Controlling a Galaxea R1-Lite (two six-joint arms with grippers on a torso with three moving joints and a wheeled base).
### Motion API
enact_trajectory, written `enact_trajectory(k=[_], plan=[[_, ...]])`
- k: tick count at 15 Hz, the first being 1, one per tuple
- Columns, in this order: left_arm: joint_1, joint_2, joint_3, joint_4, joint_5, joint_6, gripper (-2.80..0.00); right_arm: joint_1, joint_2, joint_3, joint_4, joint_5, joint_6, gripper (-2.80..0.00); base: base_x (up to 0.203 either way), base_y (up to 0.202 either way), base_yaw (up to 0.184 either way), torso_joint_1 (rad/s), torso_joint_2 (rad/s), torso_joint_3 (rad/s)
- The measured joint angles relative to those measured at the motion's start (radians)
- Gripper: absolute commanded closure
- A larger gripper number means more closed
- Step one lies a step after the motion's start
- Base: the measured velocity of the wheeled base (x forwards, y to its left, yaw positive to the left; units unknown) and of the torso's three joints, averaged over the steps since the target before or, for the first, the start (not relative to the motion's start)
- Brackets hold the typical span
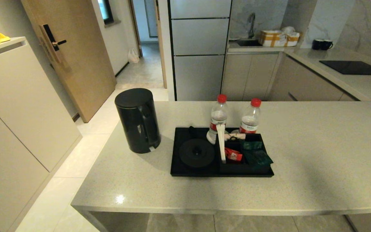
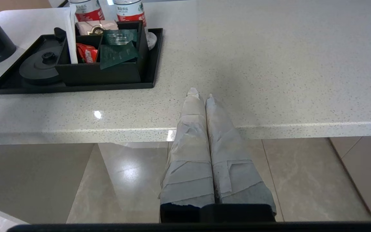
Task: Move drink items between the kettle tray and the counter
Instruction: Return the kettle to its original position
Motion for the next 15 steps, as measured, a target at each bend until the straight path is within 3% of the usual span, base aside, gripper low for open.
enact_trajectory(k=[15], plan=[[0.0, 0.0, 0.0, 0.003, -0.006, 0.017, 0.0, 0.0, 0.0, 0.0, 0.0, 0.0, 0.0, 0.0, 0.0, 0.0, 0.0, 0.0, 0.0, 0.0]])
